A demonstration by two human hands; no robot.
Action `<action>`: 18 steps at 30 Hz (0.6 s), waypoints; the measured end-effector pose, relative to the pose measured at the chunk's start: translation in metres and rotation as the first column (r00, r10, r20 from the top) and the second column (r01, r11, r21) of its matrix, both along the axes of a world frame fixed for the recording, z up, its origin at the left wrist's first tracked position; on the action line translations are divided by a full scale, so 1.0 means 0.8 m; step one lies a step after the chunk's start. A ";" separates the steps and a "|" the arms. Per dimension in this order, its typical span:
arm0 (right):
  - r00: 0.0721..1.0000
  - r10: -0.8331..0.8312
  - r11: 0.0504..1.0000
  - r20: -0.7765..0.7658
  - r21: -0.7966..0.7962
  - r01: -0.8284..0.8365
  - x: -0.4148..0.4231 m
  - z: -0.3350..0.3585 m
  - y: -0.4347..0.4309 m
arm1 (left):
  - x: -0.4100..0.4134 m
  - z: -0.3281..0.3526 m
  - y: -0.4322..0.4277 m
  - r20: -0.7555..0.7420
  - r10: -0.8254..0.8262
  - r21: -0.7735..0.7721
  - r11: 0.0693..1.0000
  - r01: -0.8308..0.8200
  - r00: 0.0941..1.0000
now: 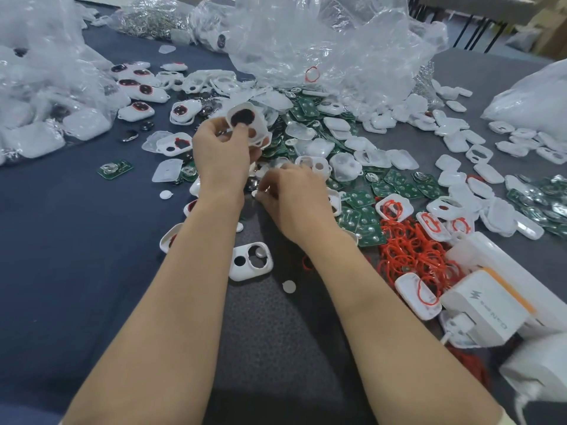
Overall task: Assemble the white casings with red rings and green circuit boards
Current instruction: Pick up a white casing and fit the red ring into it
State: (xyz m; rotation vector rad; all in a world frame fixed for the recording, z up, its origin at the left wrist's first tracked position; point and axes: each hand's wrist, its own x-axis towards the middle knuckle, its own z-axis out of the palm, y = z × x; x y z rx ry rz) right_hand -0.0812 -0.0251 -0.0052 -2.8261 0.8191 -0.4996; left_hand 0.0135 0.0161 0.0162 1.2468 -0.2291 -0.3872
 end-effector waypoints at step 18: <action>0.863 -0.164 0.881 0.478 0.465 -0.090 -0.004 0.014 -0.006 | -0.004 -0.001 0.002 -0.046 -0.055 -0.018 0.998 0.054 0.997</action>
